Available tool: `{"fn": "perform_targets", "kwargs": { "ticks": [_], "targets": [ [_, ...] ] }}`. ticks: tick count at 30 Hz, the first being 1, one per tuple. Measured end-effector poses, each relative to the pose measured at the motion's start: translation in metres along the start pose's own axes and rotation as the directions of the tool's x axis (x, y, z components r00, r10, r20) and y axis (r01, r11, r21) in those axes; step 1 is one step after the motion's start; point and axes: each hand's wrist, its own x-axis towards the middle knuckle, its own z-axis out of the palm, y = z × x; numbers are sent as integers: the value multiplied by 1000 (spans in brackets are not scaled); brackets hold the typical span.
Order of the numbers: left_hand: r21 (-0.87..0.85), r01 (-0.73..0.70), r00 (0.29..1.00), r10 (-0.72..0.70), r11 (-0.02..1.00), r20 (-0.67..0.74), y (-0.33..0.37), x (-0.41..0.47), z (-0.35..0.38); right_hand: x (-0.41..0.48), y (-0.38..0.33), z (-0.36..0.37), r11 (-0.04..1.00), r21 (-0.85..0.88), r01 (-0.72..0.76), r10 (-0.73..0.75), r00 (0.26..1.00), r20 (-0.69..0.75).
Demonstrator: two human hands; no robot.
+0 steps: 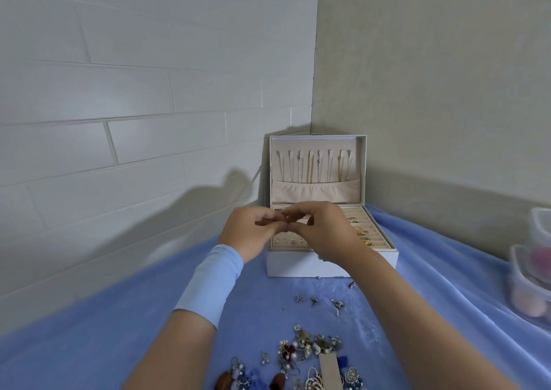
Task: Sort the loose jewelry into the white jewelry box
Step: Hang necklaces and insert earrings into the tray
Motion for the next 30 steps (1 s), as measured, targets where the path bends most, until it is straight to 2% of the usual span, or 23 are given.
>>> {"fn": "perform_targets", "kwargs": {
  "ticks": [3,8,10,13,15,17,22,30],
  "targets": [
    [-104,62,997,-65,993,-30,3,-2,-5,1,0,-1,989,136,-62,64,998,-13],
    [-166,79,997,-79,983,7,5,-7,-8,0,-1,-6,957,288,-29,24,1000,21],
    [-65,55,998,-53,996,26,1,-5,-9,0,2,-6,985,166,-40,37,999,20],
    [301,-8,998,-11,954,64,-5,-2,-8,1,7,1,973,-230,7,2,999,37],
    [369,-24,995,-13,929,95,-9,-1,-7,2,5,4,897,-430,100,-62,993,103],
    [370,-32,994,-10,928,113,-11,-1,-8,4,3,5,828,-536,162,-95,984,151],
    [414,-46,990,-13,909,139,-11,1,-11,7,-4,9,734,-646,211,-127,976,175],
    [401,-36,990,-22,915,139,-11,1,-11,3,-8,14,708,-686,167,-100,985,137]
  ]
}}
